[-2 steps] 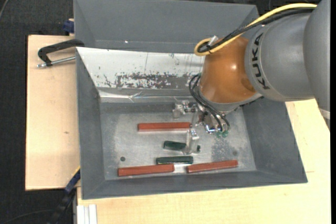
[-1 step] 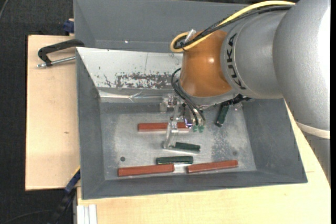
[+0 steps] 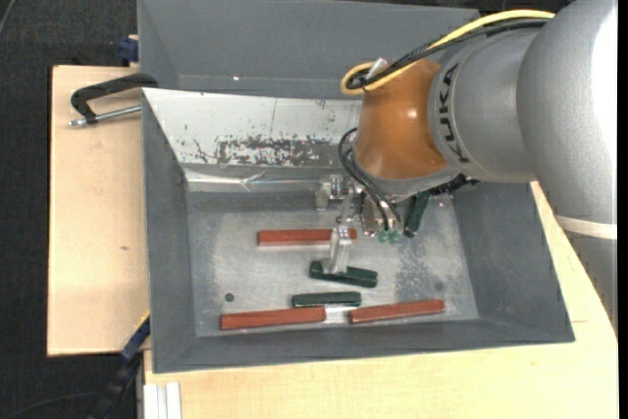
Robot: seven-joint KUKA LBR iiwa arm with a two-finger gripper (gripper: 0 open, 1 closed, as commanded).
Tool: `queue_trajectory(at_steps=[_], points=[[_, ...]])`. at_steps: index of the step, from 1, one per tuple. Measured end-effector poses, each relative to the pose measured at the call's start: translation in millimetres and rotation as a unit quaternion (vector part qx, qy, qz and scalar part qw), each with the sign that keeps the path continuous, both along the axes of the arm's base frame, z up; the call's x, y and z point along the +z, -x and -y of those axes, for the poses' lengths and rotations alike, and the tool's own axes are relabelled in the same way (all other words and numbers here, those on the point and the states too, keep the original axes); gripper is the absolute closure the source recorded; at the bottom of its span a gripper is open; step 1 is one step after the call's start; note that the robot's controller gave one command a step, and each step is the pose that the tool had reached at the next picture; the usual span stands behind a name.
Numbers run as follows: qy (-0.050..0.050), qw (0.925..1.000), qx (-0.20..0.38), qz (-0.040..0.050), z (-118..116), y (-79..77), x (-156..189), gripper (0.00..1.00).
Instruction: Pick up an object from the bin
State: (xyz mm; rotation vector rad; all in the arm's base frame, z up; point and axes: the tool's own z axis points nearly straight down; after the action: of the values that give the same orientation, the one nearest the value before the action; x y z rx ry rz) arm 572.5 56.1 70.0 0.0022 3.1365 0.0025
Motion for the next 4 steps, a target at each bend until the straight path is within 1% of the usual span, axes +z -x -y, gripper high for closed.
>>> queue_trajectory(at_steps=[1, 2, 3, 4], points=[[0.000, 1.0000, 0.001, 0.0009, -1, -1.6, 2, 0.00], [0.000, 1.0000, 0.001, -0.0005, -1, -1.2, 1, 1.00], [0.000, 1.0000, 0.001, 0.0018, -2, -3.1, 21, 1.00], [0.000, 1.0000, 0.001, 0.0034, -3, -5.6, 78, 1.00]])
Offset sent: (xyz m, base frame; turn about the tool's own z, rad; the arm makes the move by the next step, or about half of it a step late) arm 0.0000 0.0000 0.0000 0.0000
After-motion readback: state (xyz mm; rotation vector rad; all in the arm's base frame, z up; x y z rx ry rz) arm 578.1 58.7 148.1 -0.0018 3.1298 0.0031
